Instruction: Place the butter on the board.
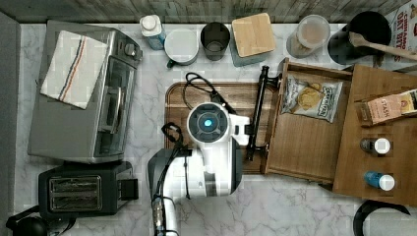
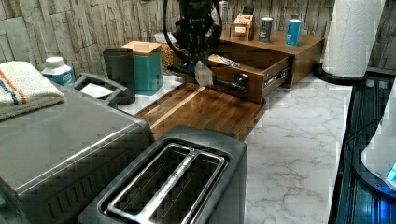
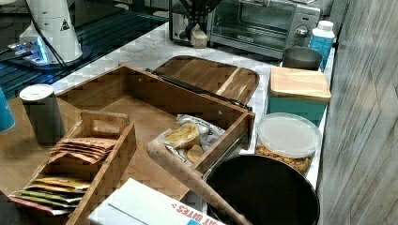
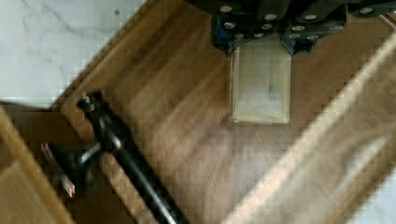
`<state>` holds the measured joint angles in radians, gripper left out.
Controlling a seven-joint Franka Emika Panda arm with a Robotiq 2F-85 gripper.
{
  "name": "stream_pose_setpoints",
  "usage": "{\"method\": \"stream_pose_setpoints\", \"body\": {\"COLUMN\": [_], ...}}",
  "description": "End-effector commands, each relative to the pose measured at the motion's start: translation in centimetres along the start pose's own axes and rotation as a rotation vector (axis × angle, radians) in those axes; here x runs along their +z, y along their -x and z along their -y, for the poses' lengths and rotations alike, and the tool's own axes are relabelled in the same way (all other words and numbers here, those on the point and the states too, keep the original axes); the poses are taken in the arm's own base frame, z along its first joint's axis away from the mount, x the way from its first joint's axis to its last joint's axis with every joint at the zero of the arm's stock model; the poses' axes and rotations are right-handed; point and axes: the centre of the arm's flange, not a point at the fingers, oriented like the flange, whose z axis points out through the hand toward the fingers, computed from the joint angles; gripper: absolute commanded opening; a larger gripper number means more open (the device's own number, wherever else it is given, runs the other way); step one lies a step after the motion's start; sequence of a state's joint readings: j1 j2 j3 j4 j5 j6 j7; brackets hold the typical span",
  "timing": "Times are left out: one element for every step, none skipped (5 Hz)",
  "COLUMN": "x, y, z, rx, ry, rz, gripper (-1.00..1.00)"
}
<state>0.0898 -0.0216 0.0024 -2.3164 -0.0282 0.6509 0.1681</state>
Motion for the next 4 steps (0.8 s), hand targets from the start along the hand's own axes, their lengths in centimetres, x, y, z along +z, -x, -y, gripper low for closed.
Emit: {"method": "stream_pose_setpoints", "body": {"x": [0.2, 2.3, 3.4, 4.0], "y": [6.3, 6.8, 6.8, 7.3], "z": [3.0, 3.3, 3.4, 3.7], "rx": [-0.015, -0.006, -0.012, -0.008], "ry": [-0.109, -0.118, -0.133, -0.152], "rz": [-0.132, -0.134, -0.143, -0.138], "gripper": [-1.00, -1.00, -1.00, -1.00]}}
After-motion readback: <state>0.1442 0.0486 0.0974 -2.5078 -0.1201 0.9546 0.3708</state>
